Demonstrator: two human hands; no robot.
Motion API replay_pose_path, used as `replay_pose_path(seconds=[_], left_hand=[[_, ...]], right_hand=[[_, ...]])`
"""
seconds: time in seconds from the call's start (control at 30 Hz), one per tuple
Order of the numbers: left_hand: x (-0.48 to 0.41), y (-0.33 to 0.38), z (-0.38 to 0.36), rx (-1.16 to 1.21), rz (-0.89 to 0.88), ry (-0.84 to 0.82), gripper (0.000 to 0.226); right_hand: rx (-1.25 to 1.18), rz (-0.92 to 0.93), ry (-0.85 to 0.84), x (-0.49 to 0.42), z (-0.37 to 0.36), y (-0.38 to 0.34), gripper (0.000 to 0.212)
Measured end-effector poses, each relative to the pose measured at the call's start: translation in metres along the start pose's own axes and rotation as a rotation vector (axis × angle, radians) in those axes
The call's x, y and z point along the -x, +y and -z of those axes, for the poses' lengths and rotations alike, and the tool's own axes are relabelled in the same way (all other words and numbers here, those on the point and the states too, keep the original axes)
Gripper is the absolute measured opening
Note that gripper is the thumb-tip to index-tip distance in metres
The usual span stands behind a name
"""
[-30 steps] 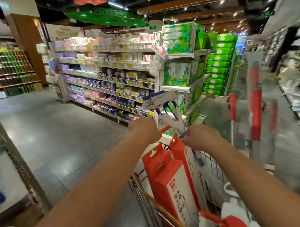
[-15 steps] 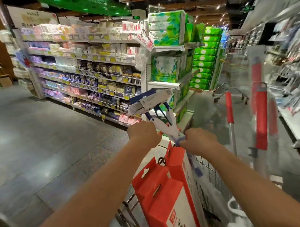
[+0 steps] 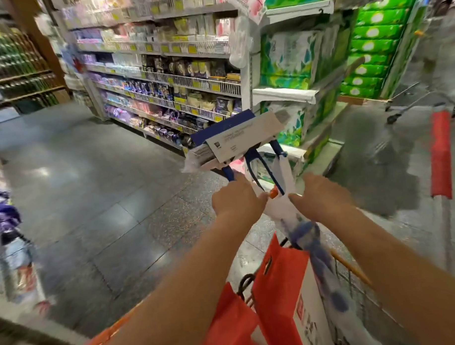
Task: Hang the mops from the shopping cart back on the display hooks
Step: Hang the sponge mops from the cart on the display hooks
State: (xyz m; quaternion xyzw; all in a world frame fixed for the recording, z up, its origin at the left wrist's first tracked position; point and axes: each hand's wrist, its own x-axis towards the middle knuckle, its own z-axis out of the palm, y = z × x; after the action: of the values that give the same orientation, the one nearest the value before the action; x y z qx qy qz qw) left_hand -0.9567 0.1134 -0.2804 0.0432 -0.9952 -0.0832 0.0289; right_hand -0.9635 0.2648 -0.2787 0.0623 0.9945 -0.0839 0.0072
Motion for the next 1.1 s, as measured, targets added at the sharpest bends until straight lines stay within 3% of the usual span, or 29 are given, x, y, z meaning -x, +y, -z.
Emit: replay_pose_path(seconds=[0.33, 0.43, 0.63, 0.8, 1.1], left_hand=[[-0.021, 0.007, -0.061, 0.314, 0.145, 0.06, 0.073], [-0.024, 0.015, -0.071, 0.488, 0.215, 0.124, 0.064], [-0.016, 0.024, -0.071, 0.838, 0.241, 0.201, 0.046], [-0.006, 0.03, -0.025, 1.01, 0.056, 0.306, 0.043], [0.032, 0.02, 0.13, 1.193, -0.374, 0.557, 0.042]], right_hand=[[-0.408, -0.027, -0.07, -0.053, -0.064, 0.004, 0.053], [-0.543, -0.072, -0.077, -0.06, -0.066, 0.003, 0.05], [-0.727, -0.119, 0.06, -0.045, -0.062, 0.003, 0.035], [-0.827, -0.105, 0.244, -0.019, -0.011, 0.0, 0.03], [-0.987, -0.065, 0.674, 0.065, 0.127, -0.046, 0.031]])
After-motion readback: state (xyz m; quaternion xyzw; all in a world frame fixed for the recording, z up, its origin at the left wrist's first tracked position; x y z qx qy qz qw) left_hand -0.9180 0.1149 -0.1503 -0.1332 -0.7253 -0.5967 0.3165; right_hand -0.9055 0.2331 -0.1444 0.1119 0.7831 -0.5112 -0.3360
